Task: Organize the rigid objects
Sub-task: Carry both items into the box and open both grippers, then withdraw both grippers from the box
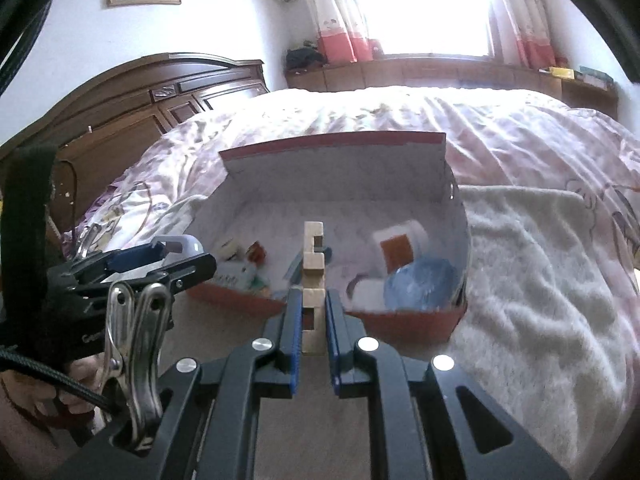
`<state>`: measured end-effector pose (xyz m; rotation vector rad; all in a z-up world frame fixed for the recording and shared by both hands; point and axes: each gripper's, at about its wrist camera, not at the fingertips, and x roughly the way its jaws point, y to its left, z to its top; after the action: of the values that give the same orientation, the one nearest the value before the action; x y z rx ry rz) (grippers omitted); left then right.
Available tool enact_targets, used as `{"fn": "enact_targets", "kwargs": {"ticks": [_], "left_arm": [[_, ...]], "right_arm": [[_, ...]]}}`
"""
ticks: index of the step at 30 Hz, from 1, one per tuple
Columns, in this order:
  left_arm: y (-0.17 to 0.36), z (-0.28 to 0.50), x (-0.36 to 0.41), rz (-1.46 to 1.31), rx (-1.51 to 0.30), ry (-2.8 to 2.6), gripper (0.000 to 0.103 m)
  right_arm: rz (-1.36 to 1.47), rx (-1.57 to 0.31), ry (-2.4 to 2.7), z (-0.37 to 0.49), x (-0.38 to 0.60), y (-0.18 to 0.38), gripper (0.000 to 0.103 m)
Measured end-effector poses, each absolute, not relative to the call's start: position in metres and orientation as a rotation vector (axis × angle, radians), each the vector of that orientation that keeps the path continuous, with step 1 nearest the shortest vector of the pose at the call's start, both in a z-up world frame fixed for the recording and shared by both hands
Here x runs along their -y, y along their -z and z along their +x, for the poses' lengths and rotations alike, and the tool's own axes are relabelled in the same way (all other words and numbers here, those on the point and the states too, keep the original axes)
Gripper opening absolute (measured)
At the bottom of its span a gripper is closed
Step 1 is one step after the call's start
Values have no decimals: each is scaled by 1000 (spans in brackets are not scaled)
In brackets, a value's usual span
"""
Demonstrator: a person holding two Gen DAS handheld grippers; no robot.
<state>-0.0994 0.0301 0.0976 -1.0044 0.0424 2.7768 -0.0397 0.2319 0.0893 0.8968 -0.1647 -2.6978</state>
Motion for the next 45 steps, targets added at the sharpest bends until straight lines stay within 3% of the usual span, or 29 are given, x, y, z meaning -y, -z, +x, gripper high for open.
{"fn": "enact_targets", "kwargs": {"ticks": [15,21,27,34,45], "left_arm": [[-86,-151,-45,-1072,-21,-2751,76],[-78,-158,-46,-1116,-26,-2764,76],[-79,-152,-44,-1099,-36,-2767,76],[-89,-138,-38,-1070,-11,-2772,76],[-98,-98,-31,-1042,21,-2764,76]], "right_arm": [[979,210,2713,-99,-232,-82,12],[979,224,2737,-99,-233,-80,30],[980,253,2735,-97,-236,-80,31],[933,262,2756,-84,-235,-88,44],[930,292,2744,-53,-232,-93,45]]}}
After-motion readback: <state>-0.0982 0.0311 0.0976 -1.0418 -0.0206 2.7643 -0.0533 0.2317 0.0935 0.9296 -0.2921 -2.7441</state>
